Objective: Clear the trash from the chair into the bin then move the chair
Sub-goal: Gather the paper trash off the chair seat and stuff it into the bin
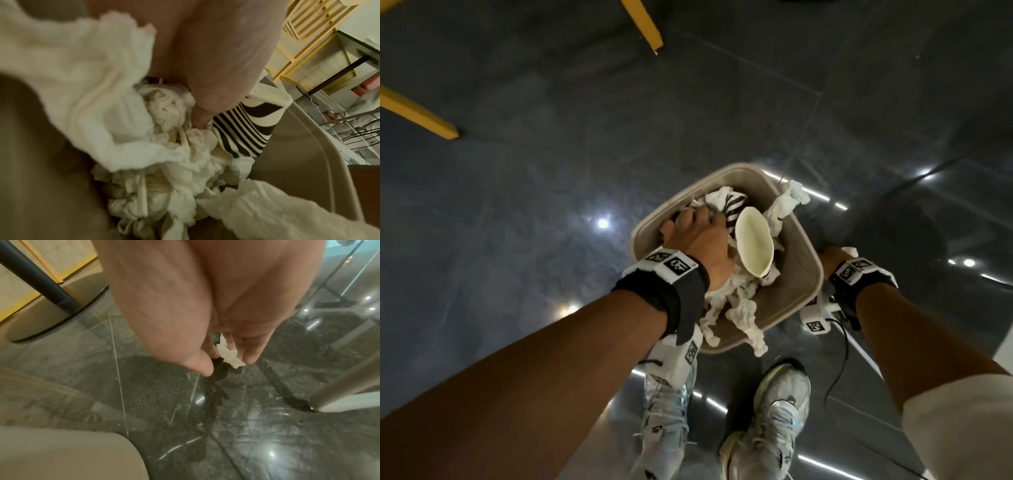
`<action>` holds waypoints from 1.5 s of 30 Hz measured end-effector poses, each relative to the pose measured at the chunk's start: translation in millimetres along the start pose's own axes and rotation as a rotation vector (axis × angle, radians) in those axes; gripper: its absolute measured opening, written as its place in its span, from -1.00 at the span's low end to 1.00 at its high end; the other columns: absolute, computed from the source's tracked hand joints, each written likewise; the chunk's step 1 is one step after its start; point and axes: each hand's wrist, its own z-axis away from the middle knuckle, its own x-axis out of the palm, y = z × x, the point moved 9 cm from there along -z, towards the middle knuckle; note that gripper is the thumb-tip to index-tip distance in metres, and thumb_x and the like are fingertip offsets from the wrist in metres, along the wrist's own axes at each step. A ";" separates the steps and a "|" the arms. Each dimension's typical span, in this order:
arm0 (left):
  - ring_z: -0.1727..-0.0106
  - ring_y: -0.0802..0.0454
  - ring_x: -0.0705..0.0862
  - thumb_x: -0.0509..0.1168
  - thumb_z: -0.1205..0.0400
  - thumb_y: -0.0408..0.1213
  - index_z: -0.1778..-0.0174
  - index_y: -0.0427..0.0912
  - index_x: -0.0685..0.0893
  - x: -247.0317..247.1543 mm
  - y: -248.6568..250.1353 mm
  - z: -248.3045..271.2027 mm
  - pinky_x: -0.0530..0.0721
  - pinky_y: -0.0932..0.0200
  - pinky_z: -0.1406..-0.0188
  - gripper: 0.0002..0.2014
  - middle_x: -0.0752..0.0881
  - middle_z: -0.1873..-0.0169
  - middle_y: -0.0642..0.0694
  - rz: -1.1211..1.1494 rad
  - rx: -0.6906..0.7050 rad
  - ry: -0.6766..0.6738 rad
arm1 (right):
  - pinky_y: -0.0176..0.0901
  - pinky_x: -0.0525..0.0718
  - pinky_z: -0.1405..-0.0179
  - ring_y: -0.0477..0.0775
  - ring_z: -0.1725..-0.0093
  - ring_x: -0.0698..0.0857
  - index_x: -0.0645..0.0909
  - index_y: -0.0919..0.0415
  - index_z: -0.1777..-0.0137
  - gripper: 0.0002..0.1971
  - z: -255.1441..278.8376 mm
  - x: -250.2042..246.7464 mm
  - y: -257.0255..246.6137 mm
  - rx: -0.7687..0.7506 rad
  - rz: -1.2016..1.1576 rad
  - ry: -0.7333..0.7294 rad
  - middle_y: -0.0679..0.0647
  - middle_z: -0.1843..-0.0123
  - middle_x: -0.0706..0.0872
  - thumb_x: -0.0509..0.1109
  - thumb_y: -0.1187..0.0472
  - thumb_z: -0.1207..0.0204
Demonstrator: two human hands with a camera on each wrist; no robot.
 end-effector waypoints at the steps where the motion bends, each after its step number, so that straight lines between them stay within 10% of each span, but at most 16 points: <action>1: -0.60 -0.28 0.30 0.26 -0.64 0.04 -0.57 -0.13 0.30 -1.4 -0.1 1.1 0.33 -0.35 -0.51 -0.38 0.36 -0.60 -0.15 0.020 0.001 0.002 | 0.16 0.62 -0.41 0.32 -0.37 0.68 0.75 -0.01 -0.19 -0.55 23.1 -8.5 -10.6 -0.031 0.050 -0.006 0.17 -0.34 0.73 0.34 -0.22 -0.43; 4: -0.61 -0.28 0.33 0.29 -0.63 0.04 -0.56 -0.12 0.34 -9.2 -1.7 1.8 0.35 -0.36 -0.53 -0.39 0.39 -0.59 -0.15 0.074 -0.013 0.011 | 0.14 0.74 -0.23 0.23 -0.06 0.80 0.77 -0.03 0.15 -0.61 48.7 -24.9 -12.4 -0.068 0.004 0.007 0.14 -0.14 0.83 0.33 -0.26 -0.23; 8: -0.58 -0.29 0.42 0.37 -0.56 0.07 -0.56 -0.10 0.35 -15.3 -7.0 8.8 0.42 -0.36 -0.52 -0.32 0.44 -0.59 -0.17 0.155 -0.042 0.024 | 0.00 0.72 -0.13 0.29 -0.16 0.80 0.78 0.14 -0.02 -0.45 100.4 -86.1 -14.8 -0.045 -0.524 0.258 0.22 -0.12 0.84 0.33 -0.29 -0.30; 13: -0.62 -0.25 0.38 0.38 -0.56 0.08 -0.64 -0.03 0.29 -30.5 -8.0 39.8 0.43 -0.28 -0.54 -0.25 0.39 -0.64 -0.12 0.158 -0.042 0.097 | 0.00 0.83 0.03 0.06 0.08 0.82 0.66 -0.05 0.01 -0.77 247.9 -155.8 -44.6 -0.284 -1.040 0.589 -0.03 0.09 0.79 0.50 -0.05 -0.37; 17: -0.61 -0.20 0.40 0.26 -0.65 -0.11 -0.62 -0.07 0.36 -49.6 -3.0 71.0 0.41 -0.23 -0.57 -0.42 0.41 -0.64 -0.09 0.134 0.019 0.145 | -0.33 0.73 0.11 -0.24 0.14 0.75 0.72 -0.01 0.00 -0.87 342.1 -143.5 -122.7 -0.622 -0.709 0.542 -0.10 0.08 0.80 0.34 0.13 -0.57; 21: -0.72 -0.03 0.25 0.18 -0.68 -0.33 -0.65 -0.10 0.37 -56.8 2.6 92.4 0.22 -0.19 -0.69 -0.45 0.22 -0.74 -0.01 0.294 0.126 0.106 | 0.03 0.73 -0.07 0.15 -0.05 0.76 0.71 0.09 -0.09 -0.80 338.3 -73.7 -182.3 -0.719 -0.059 0.354 0.10 -0.04 0.76 0.24 0.18 -0.66; 26: -0.71 0.02 0.27 0.23 -0.61 -0.49 -0.65 -0.10 0.37 -55.3 -4.1 108.4 0.39 -0.01 -0.63 -0.36 0.13 -0.76 0.06 0.396 0.214 0.120 | 0.15 0.74 -0.27 0.18 -0.31 0.72 0.60 0.04 -0.39 -0.67 319.5 -34.9 -193.5 -0.625 0.180 0.123 0.08 -0.30 0.74 0.31 0.16 -0.64; 29: -0.54 -0.13 0.53 0.26 -0.57 -0.48 -0.56 -0.06 0.43 -52.3 -9.8 118.4 0.55 -0.14 -0.48 -0.40 0.42 -0.63 -0.01 0.401 0.202 0.177 | 0.22 0.66 -0.34 0.21 -0.37 0.64 0.56 -0.02 -0.46 -0.57 326.9 -37.1 -190.7 -0.598 0.205 0.189 0.05 -0.34 0.72 0.38 0.15 -0.58; 34: -0.34 -0.08 0.66 0.31 -0.52 -0.38 -0.41 -0.01 0.58 -60.6 -3.7 133.7 0.28 -0.21 -0.55 -0.50 0.79 -0.20 -0.04 0.335 0.178 0.270 | 0.20 0.41 -0.54 0.18 -0.55 0.40 0.54 0.01 -0.51 -0.51 344.5 -50.7 -179.9 -0.619 0.228 0.298 -0.05 -0.57 0.53 0.38 0.11 -0.57; 41: -0.59 -0.13 0.25 0.16 -0.48 -0.62 -0.63 -0.07 0.35 -65.6 4.9 139.8 0.29 -0.02 -0.62 -0.25 0.33 -0.61 -0.03 0.499 0.157 0.225 | 0.02 0.50 -0.56 0.14 -0.59 0.42 0.59 0.11 -0.42 -0.59 352.1 -70.4 -152.9 -0.570 -0.234 0.281 0.08 -0.57 0.41 0.23 0.37 -0.60; 45: -0.60 -0.06 0.33 0.11 -0.50 -0.68 -0.65 -0.12 0.23 -65.4 6.8 140.0 0.40 0.02 -0.63 -0.23 0.17 -0.61 -0.07 0.672 0.146 0.229 | 0.01 0.58 -0.48 0.13 -0.54 0.50 0.55 0.09 -0.45 -0.58 356.0 -74.3 -134.3 -0.494 -0.419 0.234 0.09 -0.58 0.41 0.19 0.36 -0.62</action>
